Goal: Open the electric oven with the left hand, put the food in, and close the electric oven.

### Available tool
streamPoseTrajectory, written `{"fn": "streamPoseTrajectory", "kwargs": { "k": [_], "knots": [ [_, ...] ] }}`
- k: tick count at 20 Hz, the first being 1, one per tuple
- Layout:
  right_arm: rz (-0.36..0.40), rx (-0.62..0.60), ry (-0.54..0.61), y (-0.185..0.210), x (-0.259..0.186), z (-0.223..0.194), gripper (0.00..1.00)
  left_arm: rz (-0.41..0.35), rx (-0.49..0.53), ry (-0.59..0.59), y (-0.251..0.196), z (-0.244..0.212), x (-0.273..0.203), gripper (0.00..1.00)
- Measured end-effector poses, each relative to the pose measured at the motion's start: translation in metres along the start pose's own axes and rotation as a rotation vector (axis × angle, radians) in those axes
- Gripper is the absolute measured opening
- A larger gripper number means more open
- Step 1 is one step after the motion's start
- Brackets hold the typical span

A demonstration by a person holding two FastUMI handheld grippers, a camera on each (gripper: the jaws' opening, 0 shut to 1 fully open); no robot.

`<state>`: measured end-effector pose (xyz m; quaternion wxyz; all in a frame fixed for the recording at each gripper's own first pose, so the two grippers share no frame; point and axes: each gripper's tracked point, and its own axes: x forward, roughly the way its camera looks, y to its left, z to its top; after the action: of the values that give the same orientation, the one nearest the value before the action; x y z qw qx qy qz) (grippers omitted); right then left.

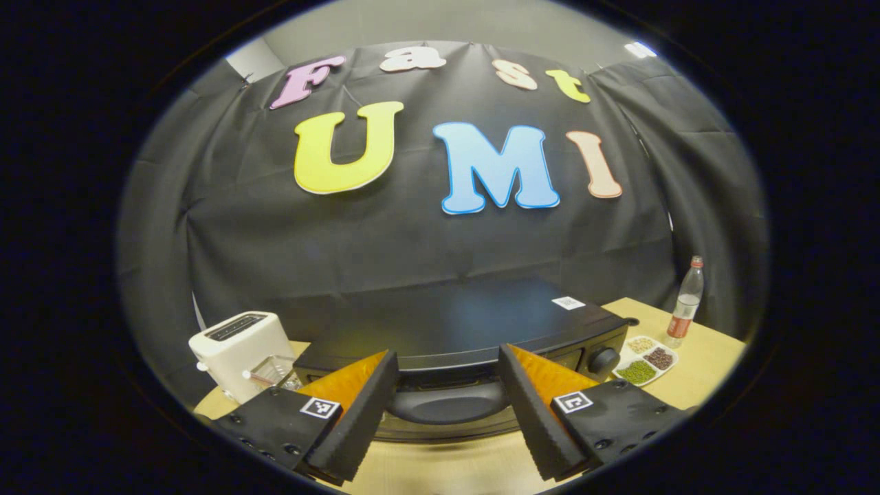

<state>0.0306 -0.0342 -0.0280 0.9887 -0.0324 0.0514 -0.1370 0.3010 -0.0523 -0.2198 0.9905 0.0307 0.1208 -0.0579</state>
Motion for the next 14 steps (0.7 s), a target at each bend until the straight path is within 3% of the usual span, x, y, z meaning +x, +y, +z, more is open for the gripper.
{"fn": "streamPoseTrajectory", "kwargs": {
  "k": [4,6,9,10,11,12,14],
  "knots": [
    [0.004,-0.015,-0.005,0.0,0.001,0.002,0.92,0.009,-0.005,0.005,-0.003,-0.009,0.006,1.0],
    [0.015,-0.016,-0.003,0.001,0.001,0.001,0.96,0.024,-0.025,0.007,-0.002,-0.009,0.001,0.98],
    [0.037,-0.001,0.003,0.004,0.003,0.0,0.96,0.028,-0.048,0.013,-0.005,-0.015,-0.011,0.96],
    [0.046,0.007,0.003,0.005,0.004,0.0,0.92,0.029,-0.045,0.008,-0.005,-0.016,-0.017,0.91],
    [0.056,0.012,0.002,0.006,0.005,0.0,0.96,0.031,-0.04,0.016,-0.007,-0.019,-0.022,1.0],
    [0.063,0.013,-0.001,0.007,0.006,0.0,0.96,0.032,-0.038,0.014,-0.007,-0.021,-0.029,1.0],
    [0.077,0.014,-0.007,0.008,0.006,0.0,0.96,0.034,-0.039,0.022,-0.008,-0.026,-0.037,0.91]
  ]
}}
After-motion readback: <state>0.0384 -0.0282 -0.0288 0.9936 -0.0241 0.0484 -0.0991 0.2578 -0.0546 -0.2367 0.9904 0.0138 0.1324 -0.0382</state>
